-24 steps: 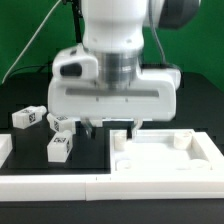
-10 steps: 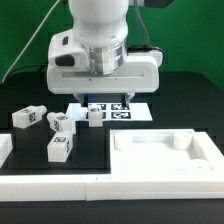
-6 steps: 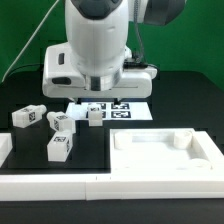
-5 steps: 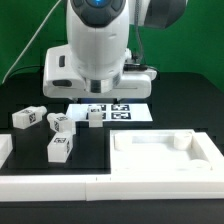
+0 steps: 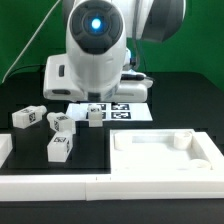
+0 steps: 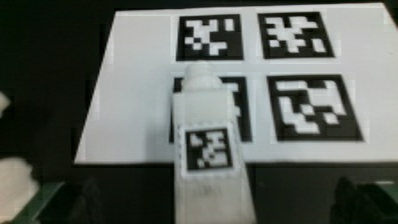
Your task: Assemble one leg
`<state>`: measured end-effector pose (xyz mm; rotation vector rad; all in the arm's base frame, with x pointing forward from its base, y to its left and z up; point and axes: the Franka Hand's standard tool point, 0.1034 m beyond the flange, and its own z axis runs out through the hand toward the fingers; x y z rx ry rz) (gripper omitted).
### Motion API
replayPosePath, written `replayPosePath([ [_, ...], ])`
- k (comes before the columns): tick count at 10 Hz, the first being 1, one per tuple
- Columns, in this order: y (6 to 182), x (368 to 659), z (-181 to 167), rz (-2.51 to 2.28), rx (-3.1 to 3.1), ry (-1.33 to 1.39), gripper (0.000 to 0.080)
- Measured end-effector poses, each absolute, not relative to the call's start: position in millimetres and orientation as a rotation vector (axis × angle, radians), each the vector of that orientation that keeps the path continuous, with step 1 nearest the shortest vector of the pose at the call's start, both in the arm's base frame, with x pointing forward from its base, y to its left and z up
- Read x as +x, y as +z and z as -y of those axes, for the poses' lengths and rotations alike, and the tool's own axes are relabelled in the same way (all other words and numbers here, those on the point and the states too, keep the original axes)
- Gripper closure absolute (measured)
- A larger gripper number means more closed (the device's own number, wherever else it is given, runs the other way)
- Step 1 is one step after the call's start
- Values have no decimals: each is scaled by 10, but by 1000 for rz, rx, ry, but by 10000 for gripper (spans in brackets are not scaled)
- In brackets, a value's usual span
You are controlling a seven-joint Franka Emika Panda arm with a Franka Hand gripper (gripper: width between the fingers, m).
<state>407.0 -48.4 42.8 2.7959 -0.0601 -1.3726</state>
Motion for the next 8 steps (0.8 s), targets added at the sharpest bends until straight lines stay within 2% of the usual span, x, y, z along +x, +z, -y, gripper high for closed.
replayPosePath([
  [2, 314, 3967, 500, 66, 2783, -1398, 151],
  [5, 284, 3951, 495, 82, 2773, -1406, 151],
  [8, 89, 3814, 476, 114, 2733, -1465, 151],
])
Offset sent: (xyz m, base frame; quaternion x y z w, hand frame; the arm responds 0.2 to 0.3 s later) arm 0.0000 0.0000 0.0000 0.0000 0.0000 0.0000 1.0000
